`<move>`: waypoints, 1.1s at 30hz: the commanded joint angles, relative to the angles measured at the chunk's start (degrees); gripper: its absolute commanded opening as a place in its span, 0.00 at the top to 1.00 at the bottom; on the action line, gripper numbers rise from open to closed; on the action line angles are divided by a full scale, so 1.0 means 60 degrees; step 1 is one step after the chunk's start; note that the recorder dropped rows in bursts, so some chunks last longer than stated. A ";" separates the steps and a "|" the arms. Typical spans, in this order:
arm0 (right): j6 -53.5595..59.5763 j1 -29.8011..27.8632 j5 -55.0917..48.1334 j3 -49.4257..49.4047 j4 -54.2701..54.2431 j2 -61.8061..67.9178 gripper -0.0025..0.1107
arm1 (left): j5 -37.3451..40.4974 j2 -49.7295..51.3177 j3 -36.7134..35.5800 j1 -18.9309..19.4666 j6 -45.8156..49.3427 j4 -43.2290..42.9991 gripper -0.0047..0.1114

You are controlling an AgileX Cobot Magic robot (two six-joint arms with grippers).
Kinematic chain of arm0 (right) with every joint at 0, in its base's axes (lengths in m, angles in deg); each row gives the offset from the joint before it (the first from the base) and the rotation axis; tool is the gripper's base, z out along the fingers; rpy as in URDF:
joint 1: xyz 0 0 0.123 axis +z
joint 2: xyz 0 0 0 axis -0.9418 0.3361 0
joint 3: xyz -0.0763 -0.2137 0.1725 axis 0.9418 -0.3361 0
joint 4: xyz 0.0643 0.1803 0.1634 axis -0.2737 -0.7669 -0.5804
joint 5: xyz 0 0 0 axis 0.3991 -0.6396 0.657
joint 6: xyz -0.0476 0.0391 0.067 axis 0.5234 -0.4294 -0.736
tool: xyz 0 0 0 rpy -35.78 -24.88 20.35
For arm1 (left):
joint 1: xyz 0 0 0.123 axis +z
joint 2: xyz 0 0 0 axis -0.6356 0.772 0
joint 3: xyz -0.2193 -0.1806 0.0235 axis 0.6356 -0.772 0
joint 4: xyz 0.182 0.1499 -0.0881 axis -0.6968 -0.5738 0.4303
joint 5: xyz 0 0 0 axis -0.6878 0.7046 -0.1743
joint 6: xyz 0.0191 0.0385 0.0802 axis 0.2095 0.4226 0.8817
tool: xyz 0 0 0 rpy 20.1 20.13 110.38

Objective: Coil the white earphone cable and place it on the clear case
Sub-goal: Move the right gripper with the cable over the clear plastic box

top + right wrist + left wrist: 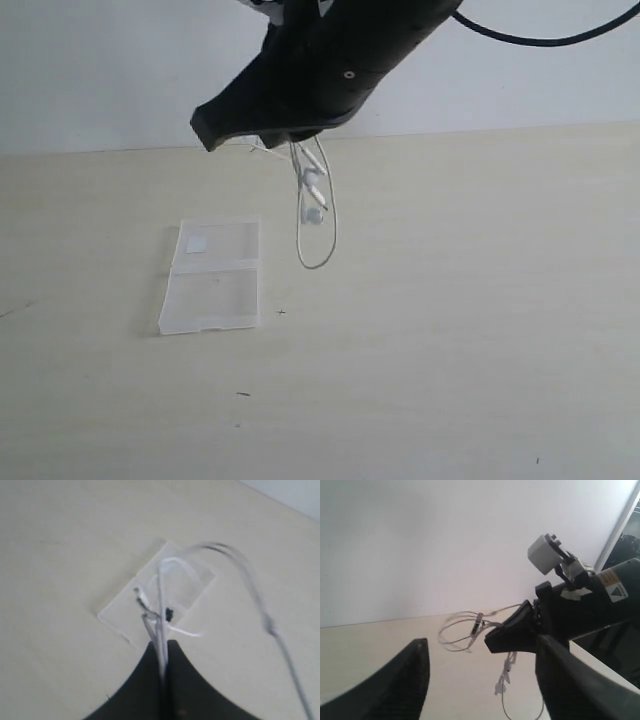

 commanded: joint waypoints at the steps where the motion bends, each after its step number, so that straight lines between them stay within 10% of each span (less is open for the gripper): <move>1: 0.1054 -0.0073 -0.1070 0.0061 -0.0944 -0.0020 0.98 | 0.0714 -0.0021 0.0025 0.0000 0.0033 -0.0246 0.44; 11: 0.1759 0.0035 -0.2195 0.1605 -0.2193 0.0570 0.98 | 0.0984 -0.0021 0.0025 0.0000 0.0033 -0.1365 0.96; 22: -0.0370 0.0034 -0.4030 0.3596 0.0428 0.2267 0.98 | 0.1407 -0.0021 -0.1008 0.0000 -0.0239 -0.1687 0.96; 33: -0.0981 -0.0034 -0.4356 0.7281 -0.1286 0.5147 0.98 | 0.0695 -0.0021 -0.2150 0.0000 -0.0811 -0.1687 0.96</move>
